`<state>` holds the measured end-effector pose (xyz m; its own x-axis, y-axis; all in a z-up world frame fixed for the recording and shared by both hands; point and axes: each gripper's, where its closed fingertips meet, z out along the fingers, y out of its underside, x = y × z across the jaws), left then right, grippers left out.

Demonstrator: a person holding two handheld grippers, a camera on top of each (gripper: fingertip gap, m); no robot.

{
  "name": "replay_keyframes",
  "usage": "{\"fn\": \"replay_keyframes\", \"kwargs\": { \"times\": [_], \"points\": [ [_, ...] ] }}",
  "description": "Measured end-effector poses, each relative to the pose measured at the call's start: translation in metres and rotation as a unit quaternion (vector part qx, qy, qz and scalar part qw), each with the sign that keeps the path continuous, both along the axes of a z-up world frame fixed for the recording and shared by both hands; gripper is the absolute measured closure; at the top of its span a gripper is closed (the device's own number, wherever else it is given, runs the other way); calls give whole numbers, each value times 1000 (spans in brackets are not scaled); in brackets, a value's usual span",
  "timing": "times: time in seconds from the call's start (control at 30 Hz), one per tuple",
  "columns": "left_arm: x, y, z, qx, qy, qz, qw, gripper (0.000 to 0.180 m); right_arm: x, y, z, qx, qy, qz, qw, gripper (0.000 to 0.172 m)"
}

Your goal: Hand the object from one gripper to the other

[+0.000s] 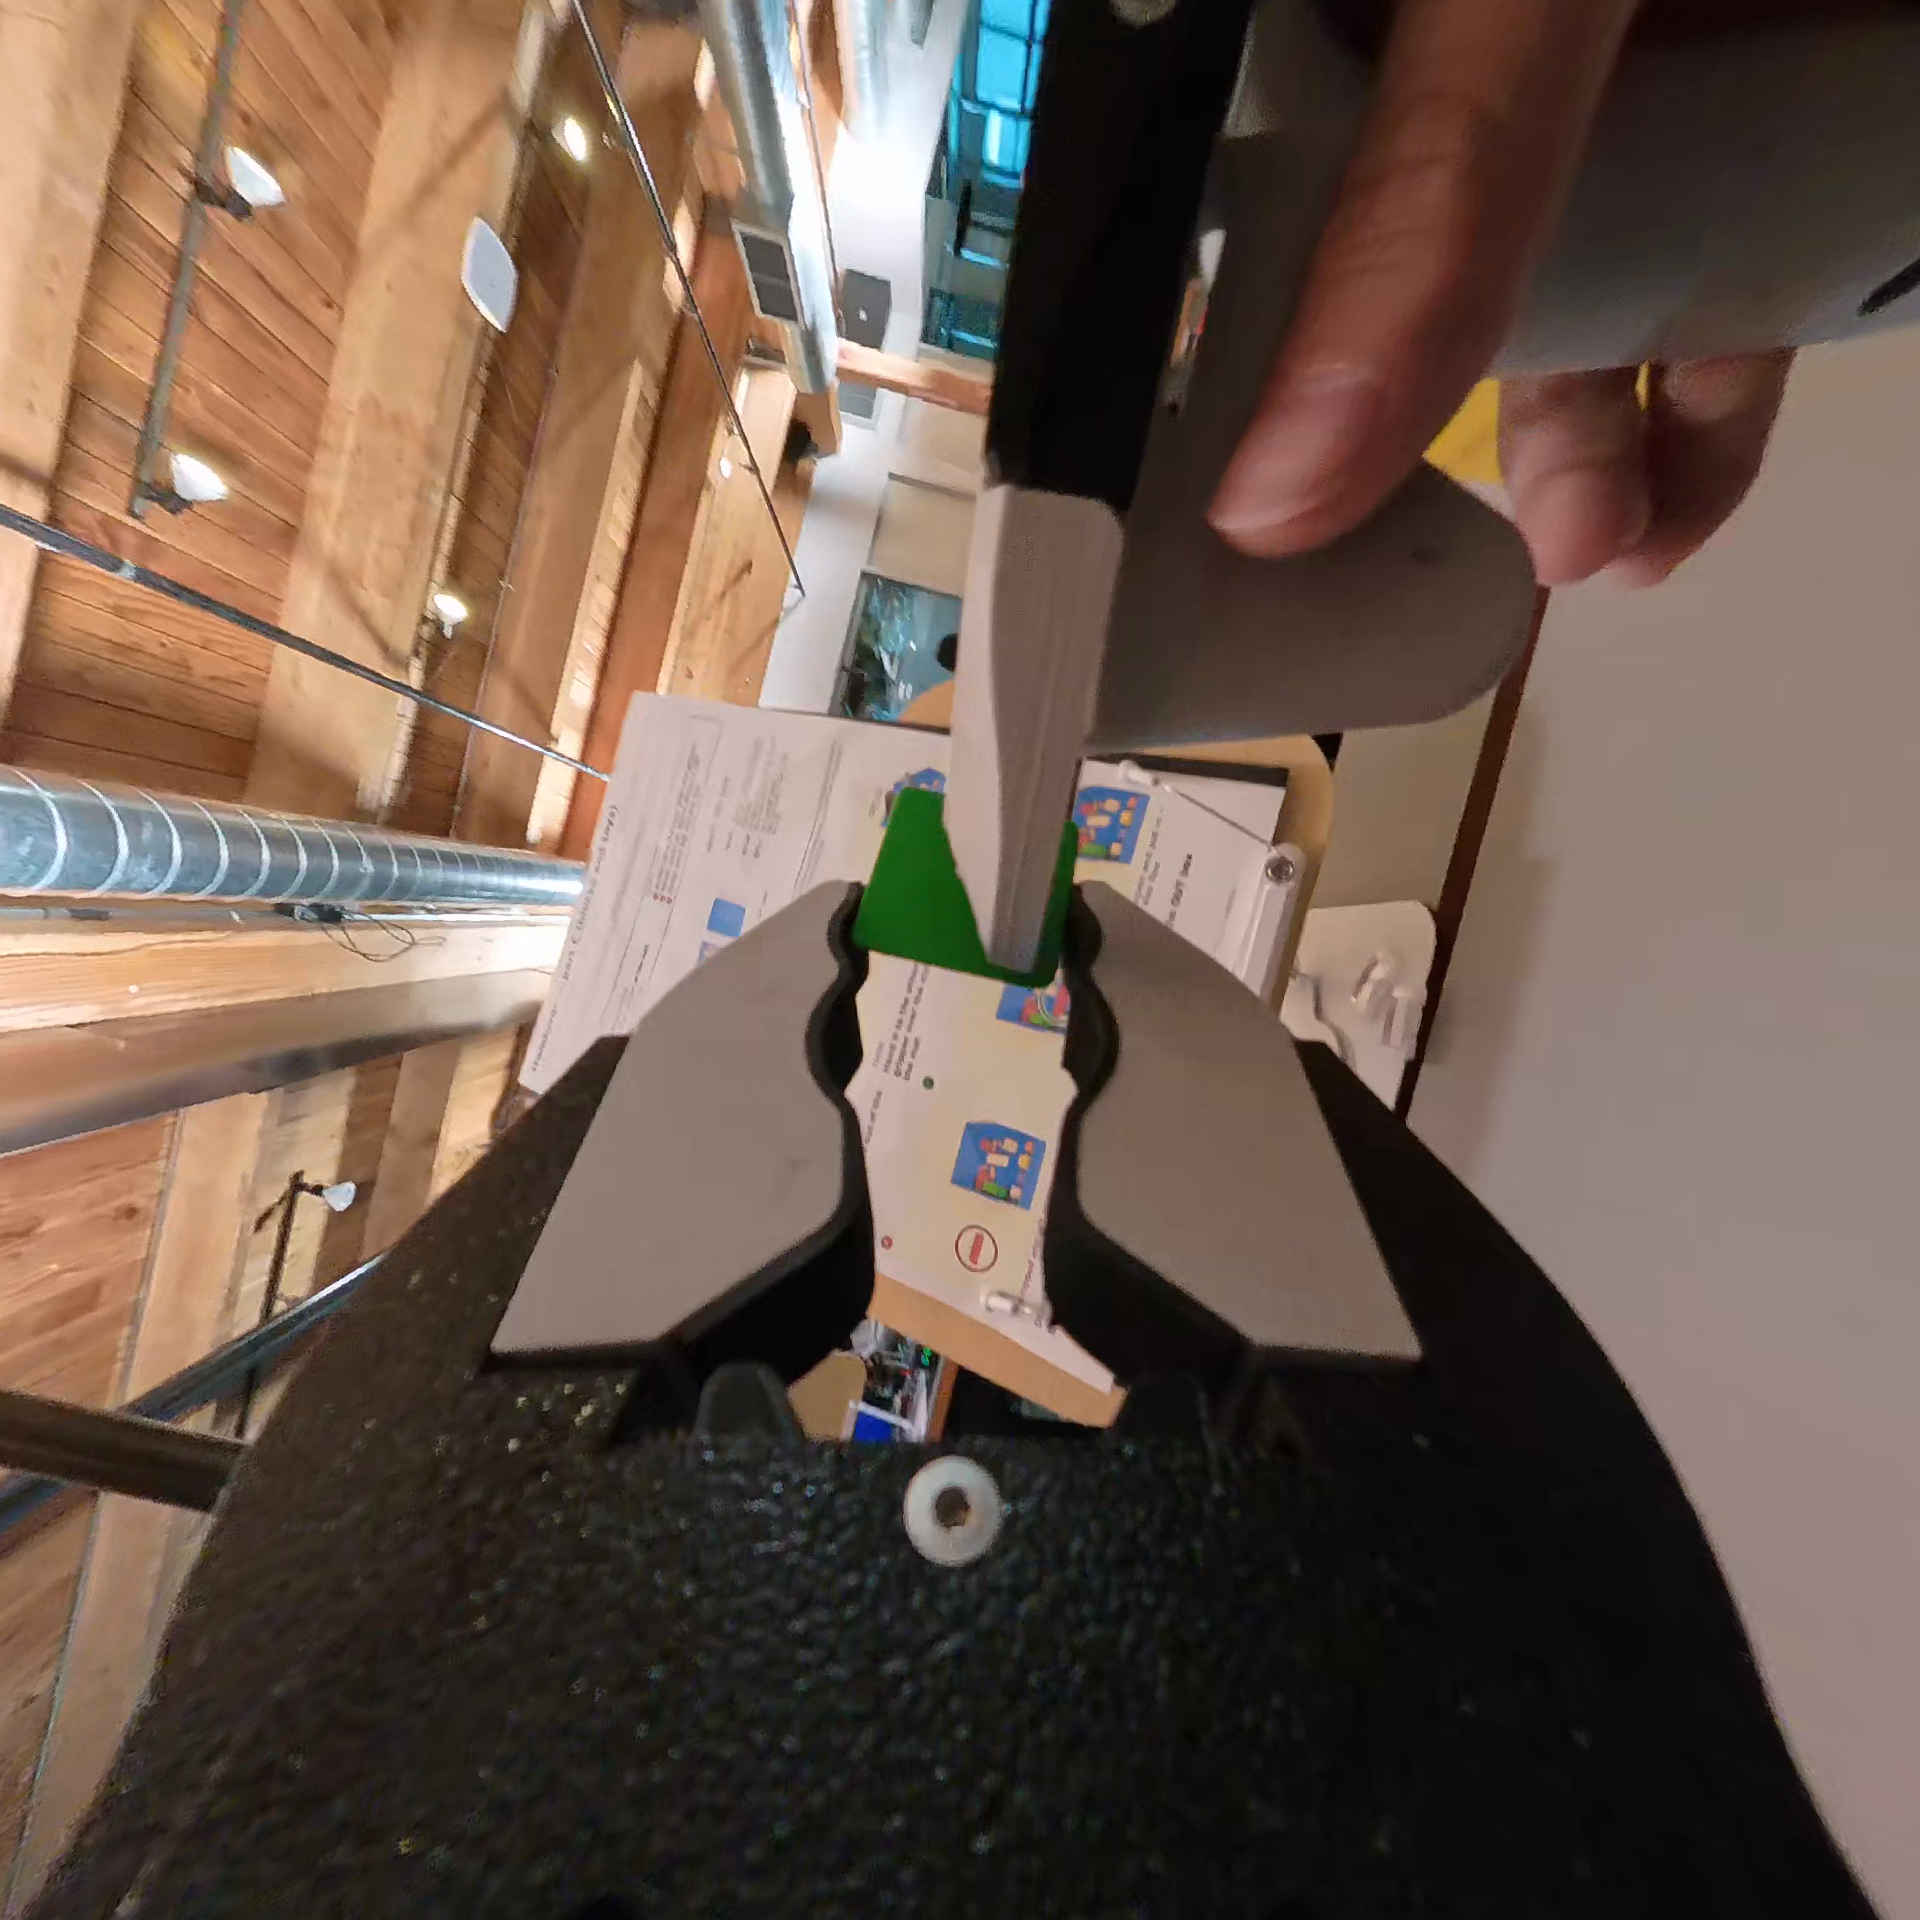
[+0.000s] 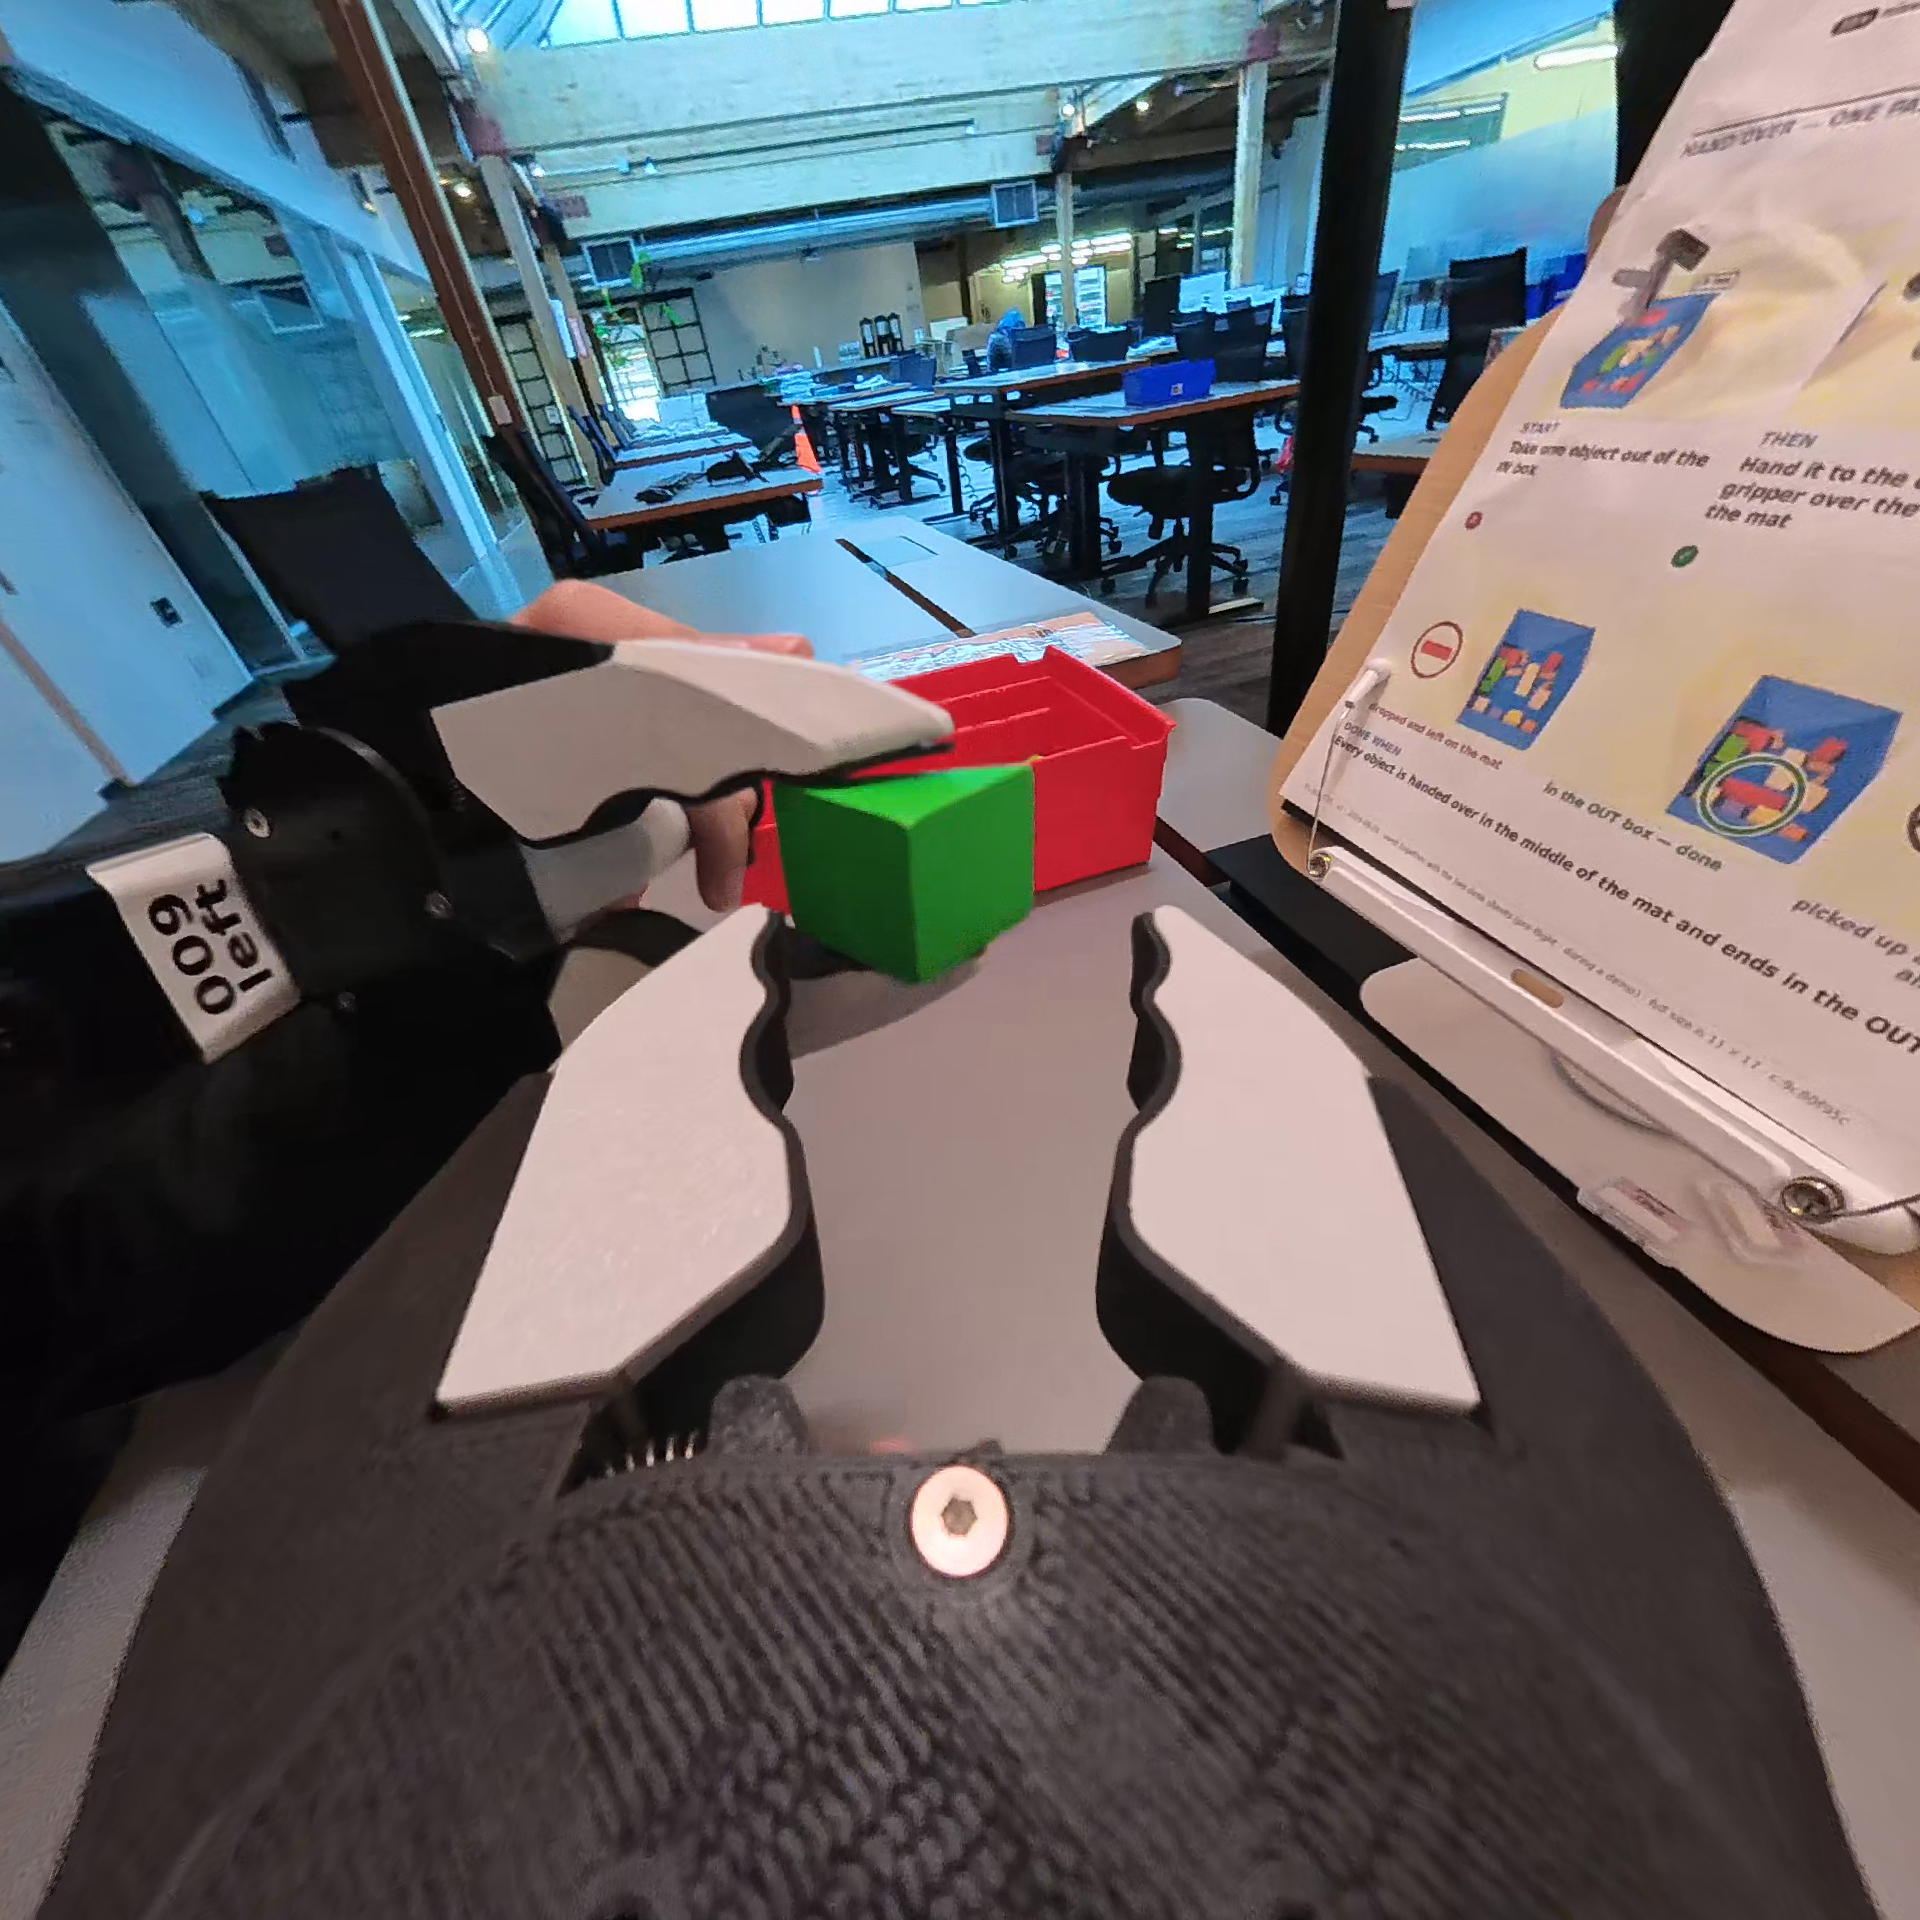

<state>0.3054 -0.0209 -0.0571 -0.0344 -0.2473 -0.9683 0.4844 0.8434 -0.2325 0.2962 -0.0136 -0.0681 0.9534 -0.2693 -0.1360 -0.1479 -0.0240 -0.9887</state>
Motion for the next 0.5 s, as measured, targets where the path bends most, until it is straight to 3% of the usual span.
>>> {"fn": "replay_keyframes", "kwargs": {
  "times": [0.03, 0.5],
  "points": [
    [-1, -3, -1, -1, -8, -6, 1000, 145, -1, -1, 0, -2, -2, 5, 1000, 110],
    [-2, -2, -6, -3, -29, -25, 999, 145, -9, 3, 6, 14, -38, 33, 999, 124]
  ]
}}
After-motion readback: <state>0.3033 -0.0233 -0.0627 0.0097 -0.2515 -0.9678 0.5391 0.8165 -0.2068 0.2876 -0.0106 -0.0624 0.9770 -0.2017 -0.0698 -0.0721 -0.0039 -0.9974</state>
